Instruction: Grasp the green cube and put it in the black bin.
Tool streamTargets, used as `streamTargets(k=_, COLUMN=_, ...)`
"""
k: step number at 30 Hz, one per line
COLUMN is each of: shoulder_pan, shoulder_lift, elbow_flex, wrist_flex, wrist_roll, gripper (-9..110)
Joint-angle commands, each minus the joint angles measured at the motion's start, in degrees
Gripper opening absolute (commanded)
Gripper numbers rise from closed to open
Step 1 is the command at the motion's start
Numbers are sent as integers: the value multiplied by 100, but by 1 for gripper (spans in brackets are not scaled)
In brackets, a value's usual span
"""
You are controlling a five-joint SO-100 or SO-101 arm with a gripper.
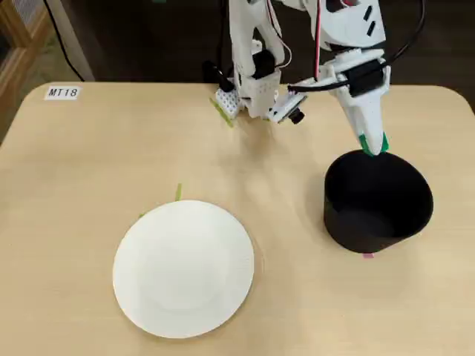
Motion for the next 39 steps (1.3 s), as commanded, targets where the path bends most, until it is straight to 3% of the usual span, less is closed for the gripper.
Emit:
streamTargets(k=1, shoulder_pan=-26, shoulder_lift=229, elbow_flex=316, wrist_flex=-422, wrist_roll=-70, gripper=0)
streamTargets(k=11, shoulder_pan=18, shoulder_lift=-26, elbow_flex=422, wrist_flex=-791, wrist_roll=-211, gripper=0)
streamTargets(k=15, shoulder_pan=-9, shoulder_lift=-44, elbow_flex=466, wrist_flex=-844, wrist_roll=-475, gripper=34)
streamTargets(k=18, shoulder_pan=44, shoulder_lift=-123, elbow_flex=466, wrist_flex=-984, wrist_roll=-519, gripper=37)
streamTargets(k=21, shoulder_pan=114, shoulder_lift=-158, elbow_flex=466, wrist_flex=-1116, wrist_roll=-545, gripper=31)
streamTargets(k=23, shoulder_pan=211, shoulder_lift=-158, elbow_flex=422, wrist_flex=-1151, wrist_roll=-387, gripper=7)
streamTargets(k=24, shoulder_pan=246, shoulder_lift=-158, elbow_flex=404, wrist_flex=-1151, wrist_roll=-396, gripper=0)
streamTargets(k=29, shoulder_pan=800, shoulder_lift=79, elbow_flex=-62, wrist_flex=-264, wrist_roll=-905, gripper=0)
streamTargets(k=34, shoulder_pan=2918, shoulder_lift=1512, elbow_flex=70, wrist_flex=703, wrist_roll=-1283, gripper=0)
streamTargets(k=37, shoulder_pan=3885, shoulder_lift=2848, elbow_flex=914, wrist_flex=466, wrist_roll=-1318, gripper=0)
streamTargets(k=39, shoulder_pan=3797, shoulder_lift=3287, elbow_flex=1371, wrist_flex=439, wrist_roll=-1354, gripper=0)
